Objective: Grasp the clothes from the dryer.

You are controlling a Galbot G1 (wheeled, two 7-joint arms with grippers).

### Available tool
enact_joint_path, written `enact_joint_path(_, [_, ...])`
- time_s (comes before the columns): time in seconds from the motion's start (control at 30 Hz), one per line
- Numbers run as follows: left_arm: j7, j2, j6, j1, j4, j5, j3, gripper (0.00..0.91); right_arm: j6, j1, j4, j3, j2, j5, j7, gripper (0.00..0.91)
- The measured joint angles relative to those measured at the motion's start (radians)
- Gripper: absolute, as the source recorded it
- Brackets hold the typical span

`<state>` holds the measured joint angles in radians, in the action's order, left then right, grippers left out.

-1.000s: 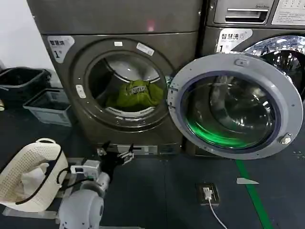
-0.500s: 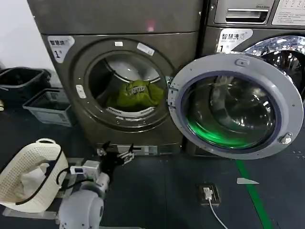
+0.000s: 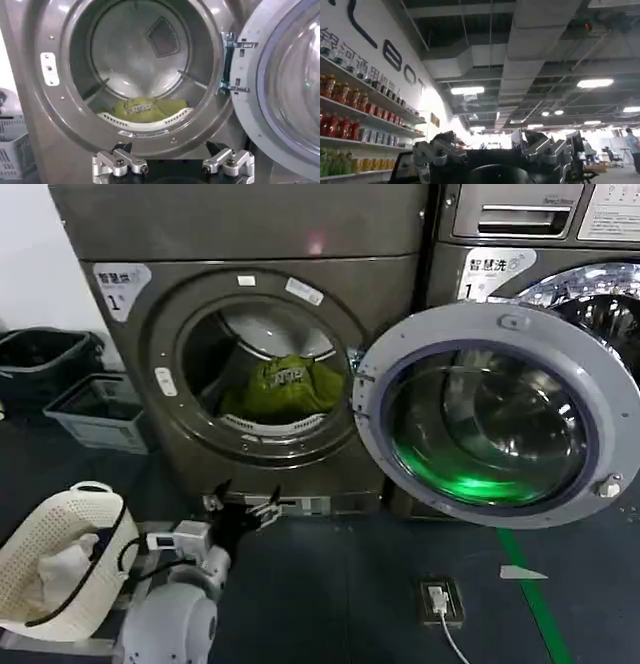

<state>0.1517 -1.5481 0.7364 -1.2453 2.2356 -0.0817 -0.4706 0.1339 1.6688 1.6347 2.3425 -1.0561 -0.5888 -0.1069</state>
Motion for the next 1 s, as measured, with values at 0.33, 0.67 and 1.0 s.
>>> enact_joint_path(0.33, [-0.002,0.002,0.0,0.003,-0.005,-0.012,-0.002,0.907,0.002,0.004,0.001,0.003,0.002,-0.002,-0.002,0.907])
enact_joint_path(0.67, [-0.001,0.001,0.0,0.004,-0.007,-0.019,-0.002,0.907,0.002,0.011,-0.002,0.011,0.002,-0.003,-0.001,0.907])
enact_joint_path(1.0, [0.002,0.0,0.0,0.003,-0.008,-0.02,-0.001,0.907,0.002,0.009,0.001,0.008,-0.007,-0.002,-0.001,0.907])
